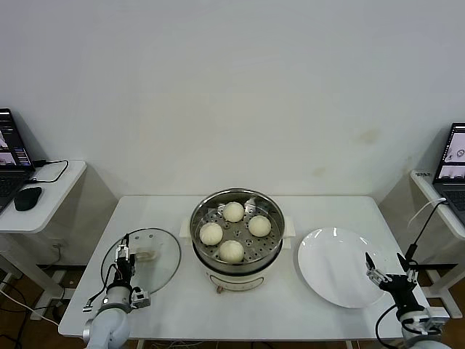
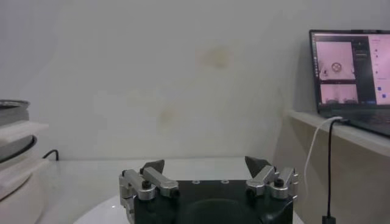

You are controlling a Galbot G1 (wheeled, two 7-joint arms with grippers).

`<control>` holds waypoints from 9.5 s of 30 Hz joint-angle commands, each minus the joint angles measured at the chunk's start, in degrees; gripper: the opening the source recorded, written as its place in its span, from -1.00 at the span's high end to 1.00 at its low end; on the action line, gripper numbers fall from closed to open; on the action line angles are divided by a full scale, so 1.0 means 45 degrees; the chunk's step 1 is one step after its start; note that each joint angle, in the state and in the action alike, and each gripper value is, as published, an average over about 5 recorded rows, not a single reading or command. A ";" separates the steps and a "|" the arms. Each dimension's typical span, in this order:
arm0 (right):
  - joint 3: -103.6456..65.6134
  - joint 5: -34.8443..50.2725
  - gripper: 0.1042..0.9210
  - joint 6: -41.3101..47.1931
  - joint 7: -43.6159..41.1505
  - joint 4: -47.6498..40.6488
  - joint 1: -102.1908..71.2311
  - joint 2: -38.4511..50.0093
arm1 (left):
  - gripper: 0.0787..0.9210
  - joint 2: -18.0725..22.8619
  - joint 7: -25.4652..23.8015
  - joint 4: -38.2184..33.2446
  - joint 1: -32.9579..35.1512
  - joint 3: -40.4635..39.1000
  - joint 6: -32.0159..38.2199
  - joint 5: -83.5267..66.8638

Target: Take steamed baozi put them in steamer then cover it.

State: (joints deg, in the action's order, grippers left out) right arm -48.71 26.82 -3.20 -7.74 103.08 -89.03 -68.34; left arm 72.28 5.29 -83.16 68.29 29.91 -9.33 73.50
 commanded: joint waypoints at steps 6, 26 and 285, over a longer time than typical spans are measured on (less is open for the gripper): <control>-0.0031 -0.0052 -0.76 -0.0088 -0.0029 -0.0063 -0.0072 -0.0009 | -0.77 0.0239 0.0381 0.1019 -0.0710 0.0031 0.0002 -0.0108; -0.0102 -0.0195 -0.76 -0.0162 -0.0072 0.0025 -0.0227 -0.0130 | -0.12 0.0176 0.0780 0.1281 -0.0649 0.0037 0.0078 -0.0524; 0.2043 -0.1141 -0.76 0.2540 0.1791 0.3312 -0.1501 -0.0763 | -0.77 0.2134 -0.1438 -0.9191 0.7565 0.1322 0.1012 -1.4830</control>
State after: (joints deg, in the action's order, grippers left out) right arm -37.24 21.77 8.10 0.20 116.34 -94.80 -70.14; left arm 82.11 -1.21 -124.39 102.54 35.42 -5.90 7.89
